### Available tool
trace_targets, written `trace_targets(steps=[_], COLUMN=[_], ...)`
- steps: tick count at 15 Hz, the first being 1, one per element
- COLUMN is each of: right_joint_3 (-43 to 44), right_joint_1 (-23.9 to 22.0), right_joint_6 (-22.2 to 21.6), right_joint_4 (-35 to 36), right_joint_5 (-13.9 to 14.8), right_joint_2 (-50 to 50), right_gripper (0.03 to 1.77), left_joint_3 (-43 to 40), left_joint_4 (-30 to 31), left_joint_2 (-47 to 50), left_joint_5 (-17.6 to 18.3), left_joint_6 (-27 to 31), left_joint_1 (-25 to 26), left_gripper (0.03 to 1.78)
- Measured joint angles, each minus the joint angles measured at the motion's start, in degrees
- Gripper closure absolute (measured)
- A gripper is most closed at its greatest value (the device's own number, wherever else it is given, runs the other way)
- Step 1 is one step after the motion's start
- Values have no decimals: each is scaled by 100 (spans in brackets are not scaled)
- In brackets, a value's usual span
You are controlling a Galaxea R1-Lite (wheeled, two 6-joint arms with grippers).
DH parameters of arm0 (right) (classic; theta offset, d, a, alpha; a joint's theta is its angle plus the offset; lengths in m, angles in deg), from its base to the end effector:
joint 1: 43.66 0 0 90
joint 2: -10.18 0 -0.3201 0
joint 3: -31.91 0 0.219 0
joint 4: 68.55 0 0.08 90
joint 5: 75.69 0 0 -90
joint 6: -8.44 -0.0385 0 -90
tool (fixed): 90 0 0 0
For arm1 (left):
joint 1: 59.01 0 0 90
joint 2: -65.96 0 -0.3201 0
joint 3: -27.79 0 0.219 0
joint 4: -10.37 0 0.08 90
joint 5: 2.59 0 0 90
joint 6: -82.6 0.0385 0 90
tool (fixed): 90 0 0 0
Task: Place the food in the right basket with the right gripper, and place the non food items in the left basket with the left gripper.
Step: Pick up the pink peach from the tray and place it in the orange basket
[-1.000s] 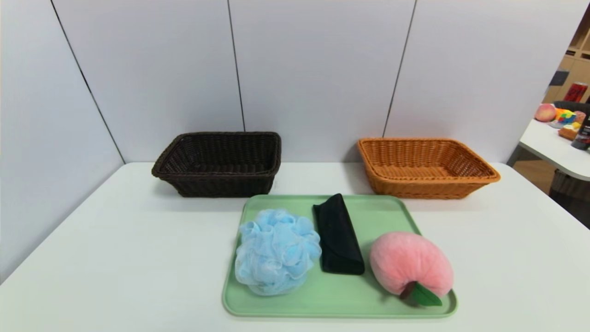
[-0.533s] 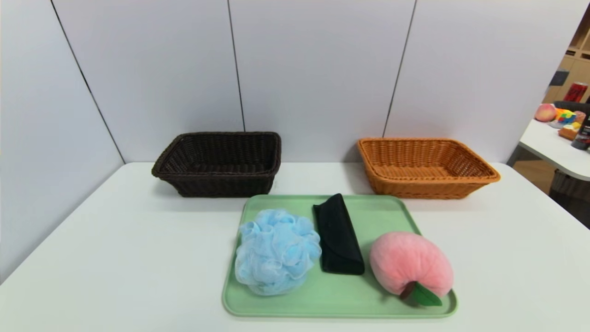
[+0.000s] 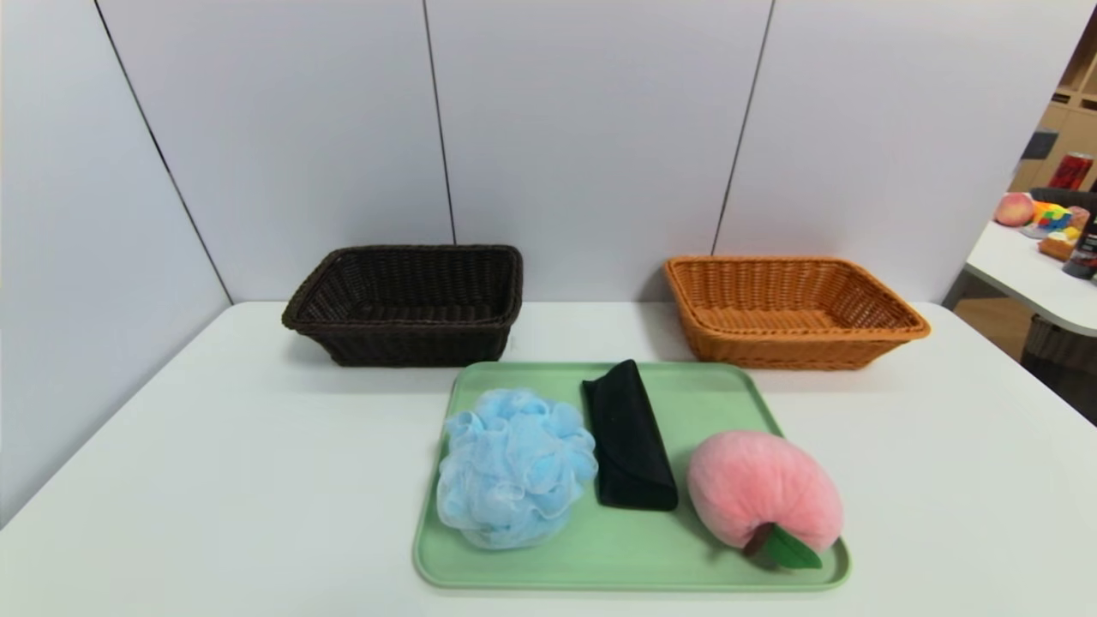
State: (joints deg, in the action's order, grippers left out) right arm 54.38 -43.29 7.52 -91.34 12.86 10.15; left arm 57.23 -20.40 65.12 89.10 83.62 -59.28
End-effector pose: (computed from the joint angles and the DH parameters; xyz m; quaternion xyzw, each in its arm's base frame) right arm 0.0008 0.0010 0.0830 0.0081 0.0032 0.0159 0.9998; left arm -0.0094 -0.0011 0.1050 0.0087 0.0188 -0.0173 0.9996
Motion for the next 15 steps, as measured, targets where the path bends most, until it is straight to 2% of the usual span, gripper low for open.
trace_targets(steps=[2,6,15], right_joint_3=[460,1584,3150], right_joint_1=[0,2,144], right_joint_6=[-113,-182,-497], right_joint_4=[-288,-1374,-1682], right_joint_5=[-91,-304,-369], right_joint_2=[-52,-430,-2693], right_gripper=[10,10,10], left_joint_3=[219,755,2494], left_joint_4=[-44,-74,-234], left_joint_2=[-169,-762,-3369], left_joint_5=[16,74,176], left_joint_6=[-41,-74,-72], left_joint_1=[0,-22,-35], left_gripper=[12,12,12])
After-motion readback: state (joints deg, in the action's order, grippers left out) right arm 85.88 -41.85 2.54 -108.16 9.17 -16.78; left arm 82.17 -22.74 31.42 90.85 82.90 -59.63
